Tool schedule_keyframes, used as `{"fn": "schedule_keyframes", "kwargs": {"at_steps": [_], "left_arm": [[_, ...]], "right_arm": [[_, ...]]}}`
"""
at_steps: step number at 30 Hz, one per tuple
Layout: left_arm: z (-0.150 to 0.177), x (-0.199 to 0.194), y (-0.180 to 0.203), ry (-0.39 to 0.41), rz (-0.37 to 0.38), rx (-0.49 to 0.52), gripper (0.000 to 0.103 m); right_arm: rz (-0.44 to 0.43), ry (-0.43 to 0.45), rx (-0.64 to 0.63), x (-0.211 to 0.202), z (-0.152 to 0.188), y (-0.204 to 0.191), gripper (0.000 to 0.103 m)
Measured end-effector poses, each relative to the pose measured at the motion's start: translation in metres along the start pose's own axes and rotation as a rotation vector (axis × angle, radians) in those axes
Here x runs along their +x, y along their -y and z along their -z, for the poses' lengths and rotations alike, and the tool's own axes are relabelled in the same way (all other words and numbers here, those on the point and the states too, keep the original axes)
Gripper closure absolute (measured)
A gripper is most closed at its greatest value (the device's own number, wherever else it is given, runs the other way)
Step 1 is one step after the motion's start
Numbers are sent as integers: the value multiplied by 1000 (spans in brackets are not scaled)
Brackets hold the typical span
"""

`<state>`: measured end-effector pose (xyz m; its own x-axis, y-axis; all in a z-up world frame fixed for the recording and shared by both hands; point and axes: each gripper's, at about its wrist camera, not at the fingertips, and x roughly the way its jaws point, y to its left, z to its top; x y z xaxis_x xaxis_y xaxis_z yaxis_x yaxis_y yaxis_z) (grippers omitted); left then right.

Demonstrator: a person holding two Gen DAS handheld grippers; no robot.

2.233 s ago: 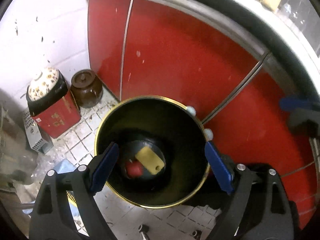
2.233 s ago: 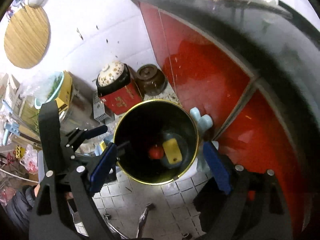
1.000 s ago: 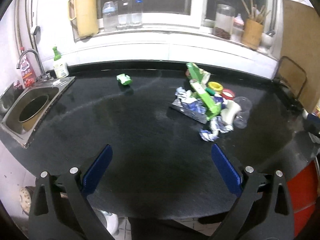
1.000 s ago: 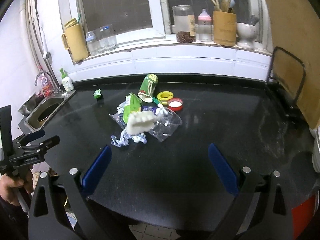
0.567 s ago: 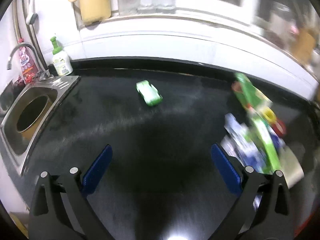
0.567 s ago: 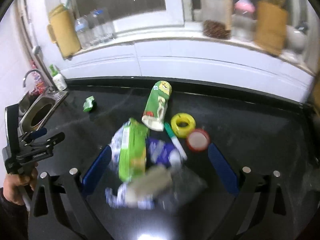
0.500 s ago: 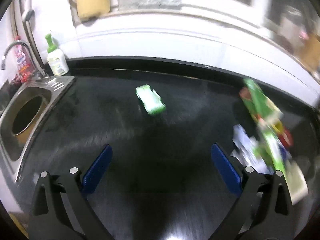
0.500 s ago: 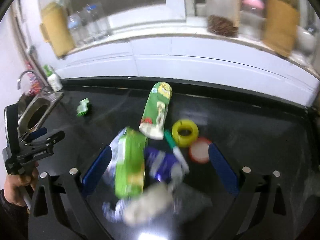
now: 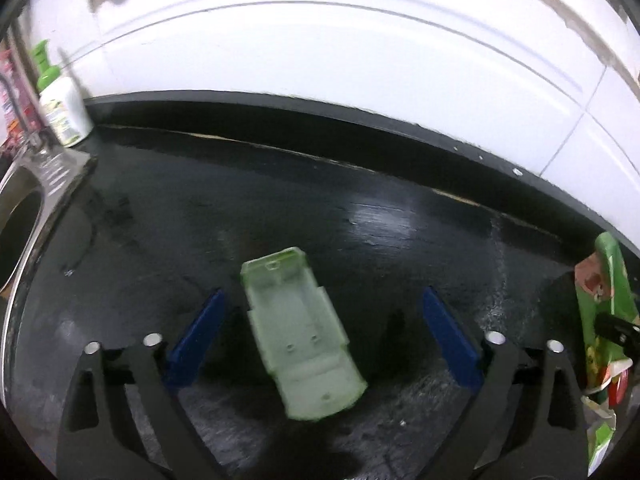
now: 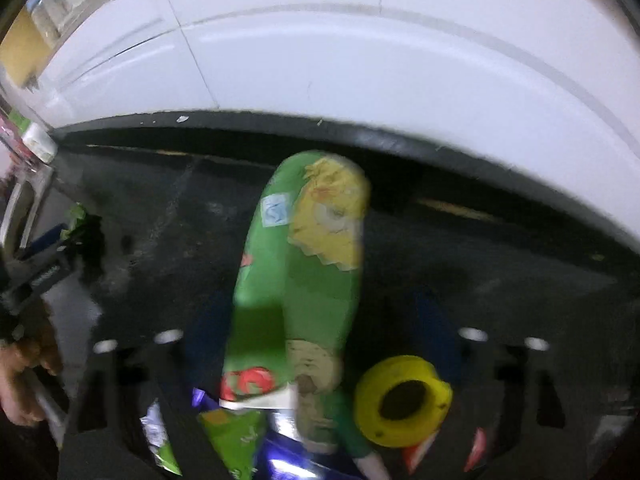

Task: Collect trash
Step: 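Grasp the green SpongeBob bag with the right tool while the left tool grasps the green toy car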

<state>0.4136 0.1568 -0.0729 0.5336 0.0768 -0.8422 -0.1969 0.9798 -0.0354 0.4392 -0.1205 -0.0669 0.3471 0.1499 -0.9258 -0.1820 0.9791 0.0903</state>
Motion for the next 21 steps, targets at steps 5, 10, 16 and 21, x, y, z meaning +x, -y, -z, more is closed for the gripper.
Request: {"fn": "schedule_keyframes", "kwargs": {"at_steps": [5, 10, 16, 21], "left_arm": [[6, -4, 10, 4, -1, 45, 71], [18, -25, 13, 31, -23, 81, 71], [46, -91, 9, 79, -10, 125, 71], [99, -160, 4, 126, 24, 161, 71]], "right_arm": [[4, 31, -18, -7, 6, -2, 57], [-11, 90, -27, -40, 14, -10, 57], [-43, 153, -69, -97, 47, -29, 57], [-82, 197, -114, -148, 98, -51, 57]]}}
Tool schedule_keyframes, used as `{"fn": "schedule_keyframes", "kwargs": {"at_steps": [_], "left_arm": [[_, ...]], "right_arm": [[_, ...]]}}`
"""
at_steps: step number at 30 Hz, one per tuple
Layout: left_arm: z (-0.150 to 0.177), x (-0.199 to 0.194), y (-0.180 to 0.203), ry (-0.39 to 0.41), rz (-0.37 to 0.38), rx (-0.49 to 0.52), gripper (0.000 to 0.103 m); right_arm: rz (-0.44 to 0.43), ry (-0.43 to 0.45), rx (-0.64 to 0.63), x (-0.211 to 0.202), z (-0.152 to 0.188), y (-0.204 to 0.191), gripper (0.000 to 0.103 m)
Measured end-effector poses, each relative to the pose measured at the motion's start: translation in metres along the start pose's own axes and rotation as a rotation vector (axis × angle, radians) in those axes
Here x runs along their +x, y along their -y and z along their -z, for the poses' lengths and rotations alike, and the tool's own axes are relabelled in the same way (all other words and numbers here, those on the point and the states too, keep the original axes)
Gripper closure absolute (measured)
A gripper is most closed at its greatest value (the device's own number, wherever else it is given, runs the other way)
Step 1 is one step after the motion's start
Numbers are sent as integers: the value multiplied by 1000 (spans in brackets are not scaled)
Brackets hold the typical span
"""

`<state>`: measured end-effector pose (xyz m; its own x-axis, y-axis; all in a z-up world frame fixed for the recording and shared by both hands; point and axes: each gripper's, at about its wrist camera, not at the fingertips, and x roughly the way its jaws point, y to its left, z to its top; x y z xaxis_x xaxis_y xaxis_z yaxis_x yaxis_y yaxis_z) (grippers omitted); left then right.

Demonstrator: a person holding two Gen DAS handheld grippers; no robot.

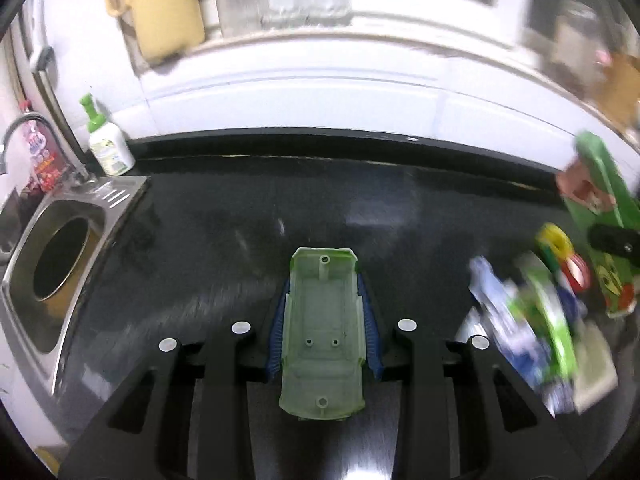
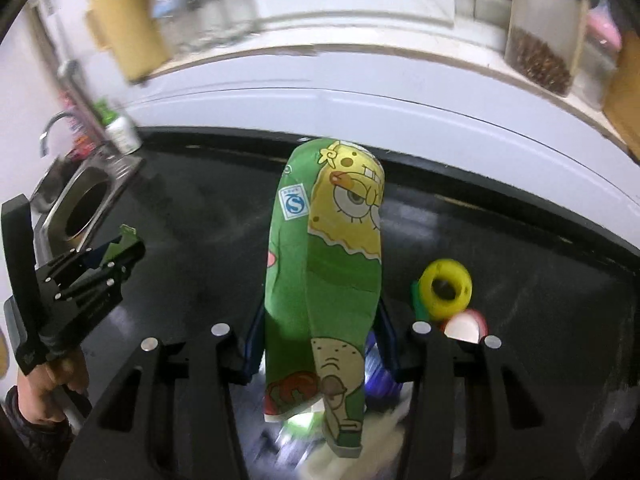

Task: Collect trash
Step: 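Grasp the green SpongeBob bag with the right tool while the left tool grasps the green toy car, then carry both items to the floor bin and open both tools to drop them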

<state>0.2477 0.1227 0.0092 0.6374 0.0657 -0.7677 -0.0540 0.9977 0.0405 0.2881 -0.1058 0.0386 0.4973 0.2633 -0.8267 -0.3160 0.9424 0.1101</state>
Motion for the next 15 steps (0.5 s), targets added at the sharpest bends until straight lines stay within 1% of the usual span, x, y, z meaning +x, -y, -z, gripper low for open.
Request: {"fn": "schedule_keyframes", "kwargs": {"at_steps": [2, 4, 6, 8, 12, 15], "left_arm": [[23, -28, 5, 16, 13, 15, 71], [51, -59, 11, 51, 8, 42, 71], [73, -80, 12, 70, 14, 48, 71], [101, -103, 16, 74, 35, 43, 71], [146, -132, 14, 76, 25, 44, 71], [172, -145, 6, 70, 27, 20, 71]], "right_arm": [[-19, 10, -11, -17, 20, -9, 57], [-40, 22, -31, -36, 47, -22, 57], [-59, 31, -46, -51, 77, -37, 57], [-72, 42, -64, -63, 102, -51, 57], [-101, 44, -99, -74, 141, -77, 57], [-113, 46, -118, -73, 156, -97, 57]]}}
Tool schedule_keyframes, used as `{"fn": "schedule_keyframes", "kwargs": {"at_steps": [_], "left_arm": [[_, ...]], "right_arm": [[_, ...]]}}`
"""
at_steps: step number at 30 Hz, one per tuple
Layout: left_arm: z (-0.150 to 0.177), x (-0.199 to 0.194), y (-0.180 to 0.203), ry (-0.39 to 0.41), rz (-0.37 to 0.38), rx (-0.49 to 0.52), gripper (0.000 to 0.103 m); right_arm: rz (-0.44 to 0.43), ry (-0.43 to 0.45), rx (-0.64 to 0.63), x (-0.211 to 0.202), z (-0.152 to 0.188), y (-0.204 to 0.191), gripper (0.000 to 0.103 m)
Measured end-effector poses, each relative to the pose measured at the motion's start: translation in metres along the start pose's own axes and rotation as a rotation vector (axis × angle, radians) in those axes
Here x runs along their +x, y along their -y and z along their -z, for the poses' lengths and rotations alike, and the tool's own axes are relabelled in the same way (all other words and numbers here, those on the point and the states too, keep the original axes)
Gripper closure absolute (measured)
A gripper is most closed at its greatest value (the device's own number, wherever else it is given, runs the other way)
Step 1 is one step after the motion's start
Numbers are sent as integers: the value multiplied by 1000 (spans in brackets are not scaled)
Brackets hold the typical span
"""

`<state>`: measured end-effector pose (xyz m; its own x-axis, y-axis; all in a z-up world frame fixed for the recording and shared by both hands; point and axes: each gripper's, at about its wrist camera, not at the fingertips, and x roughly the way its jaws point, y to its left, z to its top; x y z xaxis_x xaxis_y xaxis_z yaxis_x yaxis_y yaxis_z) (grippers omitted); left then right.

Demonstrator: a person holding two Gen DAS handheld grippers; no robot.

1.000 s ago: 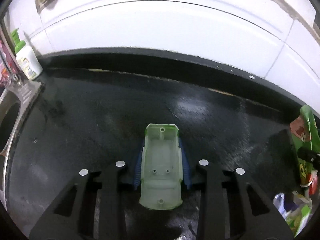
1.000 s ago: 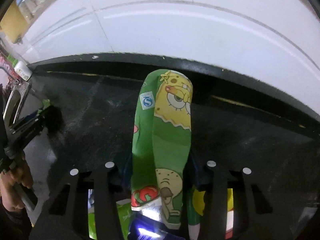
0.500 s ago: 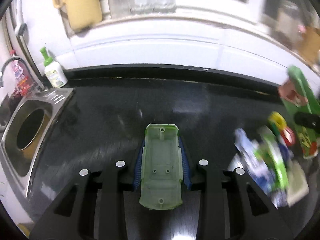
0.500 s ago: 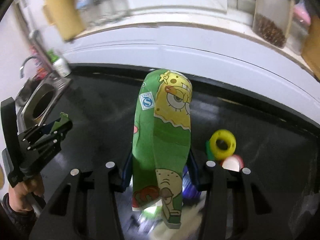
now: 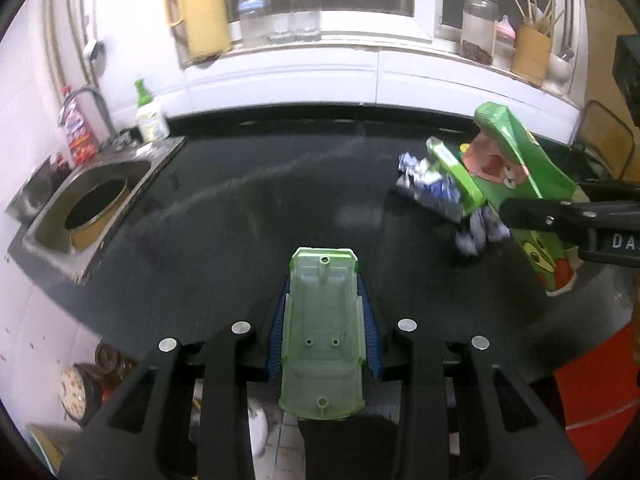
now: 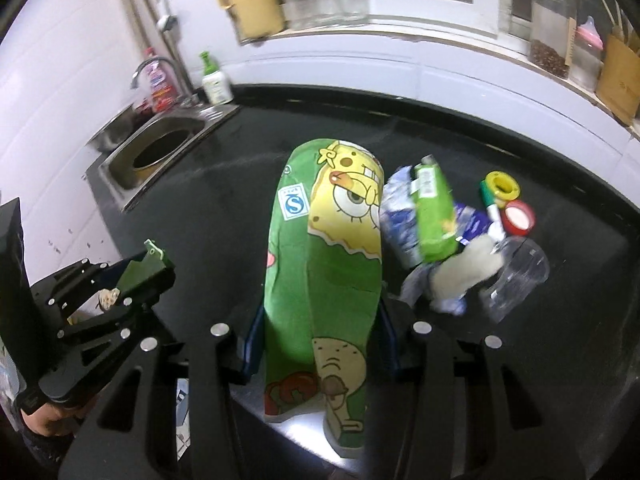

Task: Collect trash
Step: 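Carry both items to the floor bin and open both tools to drop them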

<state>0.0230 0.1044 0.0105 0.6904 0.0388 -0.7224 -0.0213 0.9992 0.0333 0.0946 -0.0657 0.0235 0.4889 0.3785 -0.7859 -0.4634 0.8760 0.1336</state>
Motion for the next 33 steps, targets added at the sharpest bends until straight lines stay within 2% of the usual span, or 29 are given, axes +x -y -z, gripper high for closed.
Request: {"fn": "schedule_keyframes", "kwargs": {"at_steps": [7, 13, 17, 20, 25, 30, 33], "left_arm": [[31, -15, -27, -6, -28, -50, 71], [47, -24, -65, -2, -68, -112, 71], [65, -34, -95, -5, -104, -156, 71], [88, -45, -126, -6, -150, -201, 71], [142, -53, -186, -49, -234, -308, 71], [198, -43, -232, -99, -252, -389, 71], [226, -29, -255, -118, -234, -431, 71]], "right_arm": [[-29, -2, -26, 10, 13, -36, 57], [-48, -5, -69, 21, 11, -67, 57], [-93, -12, -112, 33, 12, -101, 57], [-162, -28, -161, 47, 18, -140, 57], [-335, -104, -245, 83, 39, -223, 56], [-467, -214, -333, 130, 67, -301, 56], [-488, -252, -377, 155, 78, -335, 56]]}}
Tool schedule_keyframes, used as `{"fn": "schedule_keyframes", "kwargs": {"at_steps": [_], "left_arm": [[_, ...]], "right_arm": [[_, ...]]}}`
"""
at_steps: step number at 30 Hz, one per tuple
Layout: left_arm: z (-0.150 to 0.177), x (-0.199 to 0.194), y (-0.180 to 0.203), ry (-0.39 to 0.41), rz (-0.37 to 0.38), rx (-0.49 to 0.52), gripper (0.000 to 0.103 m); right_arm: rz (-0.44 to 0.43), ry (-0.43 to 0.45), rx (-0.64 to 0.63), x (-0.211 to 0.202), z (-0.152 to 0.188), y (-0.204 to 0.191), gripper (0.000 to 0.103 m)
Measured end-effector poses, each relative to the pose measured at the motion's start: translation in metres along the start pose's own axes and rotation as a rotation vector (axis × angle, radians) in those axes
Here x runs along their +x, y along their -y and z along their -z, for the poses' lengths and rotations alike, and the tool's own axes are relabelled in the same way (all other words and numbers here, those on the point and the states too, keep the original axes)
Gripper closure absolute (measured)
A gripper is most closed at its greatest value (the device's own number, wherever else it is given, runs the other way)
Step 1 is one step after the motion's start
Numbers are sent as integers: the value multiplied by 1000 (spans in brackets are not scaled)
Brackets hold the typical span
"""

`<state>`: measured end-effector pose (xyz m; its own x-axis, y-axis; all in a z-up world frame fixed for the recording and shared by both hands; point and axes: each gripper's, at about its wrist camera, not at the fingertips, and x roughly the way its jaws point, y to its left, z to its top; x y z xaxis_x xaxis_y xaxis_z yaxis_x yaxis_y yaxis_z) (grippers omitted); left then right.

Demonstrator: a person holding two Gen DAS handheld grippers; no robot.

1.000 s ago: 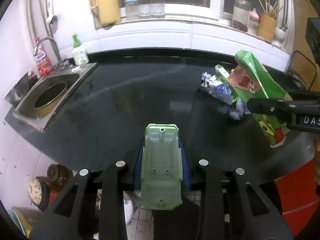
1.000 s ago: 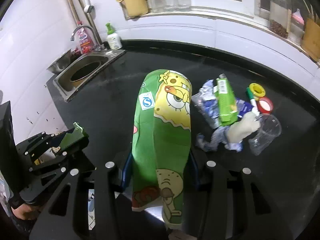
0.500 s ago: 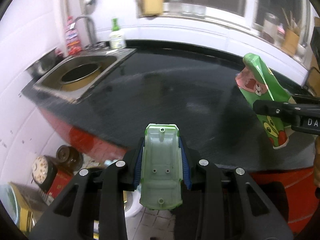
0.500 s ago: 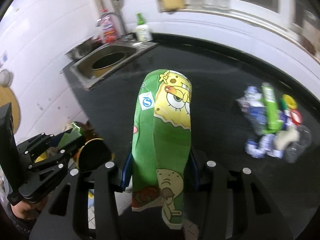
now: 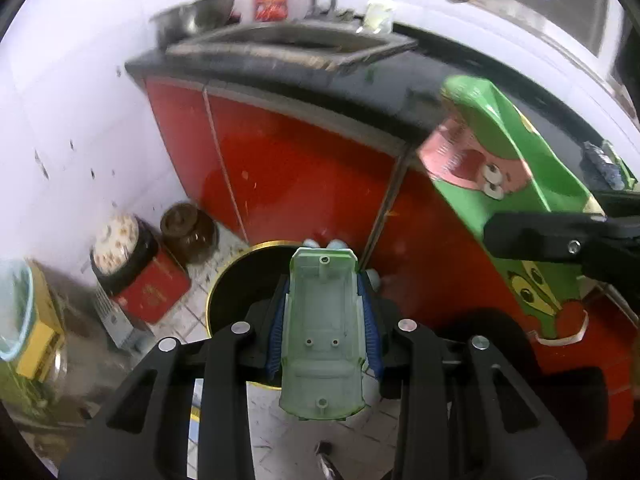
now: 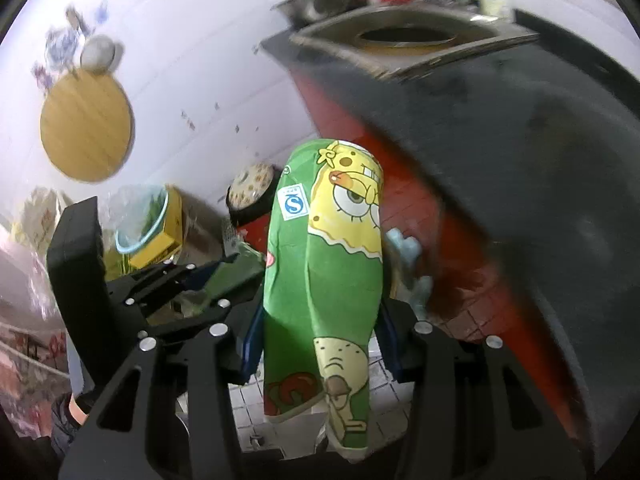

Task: Collect trash
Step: 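Carry both items to the floor bin and open both tools to drop them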

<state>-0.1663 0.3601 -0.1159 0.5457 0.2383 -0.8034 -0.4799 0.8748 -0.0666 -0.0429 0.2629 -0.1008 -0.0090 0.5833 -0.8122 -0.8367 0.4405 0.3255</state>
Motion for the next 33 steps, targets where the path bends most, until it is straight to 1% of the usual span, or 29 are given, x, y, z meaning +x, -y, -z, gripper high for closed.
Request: {"fn": "schedule_keyframes", "kwargs": {"at_steps": [2, 4, 6, 10, 11, 12, 13, 14, 15, 16, 20, 26, 30, 33], "left_arm": [[6, 14, -10, -8, 19, -21, 71], [14, 31, -21, -33, 3, -25, 71], [17, 43, -27, -45, 2, -34, 71], [23, 63, -42, -63, 28, -80, 71], [23, 67, -44, -63, 30, -84, 69], [24, 70, -47, -60, 34, -89, 66], [23, 74, -49, -61, 41, -94, 49], [23, 76, -51, -55, 36, -94, 31], [23, 77, -53, -35, 17, -94, 25], [23, 76, -54, -16, 1, -94, 20], [23, 78, -59, -23, -5, -112, 19], [23, 75, -64, -22, -4, -129, 19], [18, 67, -57, -8, -2, -122, 19], [10, 52, -42, 9, -3, -91, 19]], "right_arm": [[-9, -28, -5, 22, -5, -5, 56], [-17, -75, 2, 48, -10, -5, 55], [-14, -99, 9, 66, -13, -3, 55], [11, -129, -7, 93, -21, -3, 54], [10, -134, -6, 98, -21, -5, 53], [7, -138, -4, 101, -23, -6, 52], [1, -143, -1, 104, -25, -5, 42], [4, -145, 4, 107, -27, -4, 34], [10, -138, 10, 106, -27, -2, 21], [15, -131, 12, 106, -29, -2, 18], [25, -124, 17, 108, -33, 2, 18], [28, -111, 28, 100, -29, 6, 18], [29, -90, 31, 86, -24, 7, 18], [31, -50, 31, 58, -20, 9, 18]]}}
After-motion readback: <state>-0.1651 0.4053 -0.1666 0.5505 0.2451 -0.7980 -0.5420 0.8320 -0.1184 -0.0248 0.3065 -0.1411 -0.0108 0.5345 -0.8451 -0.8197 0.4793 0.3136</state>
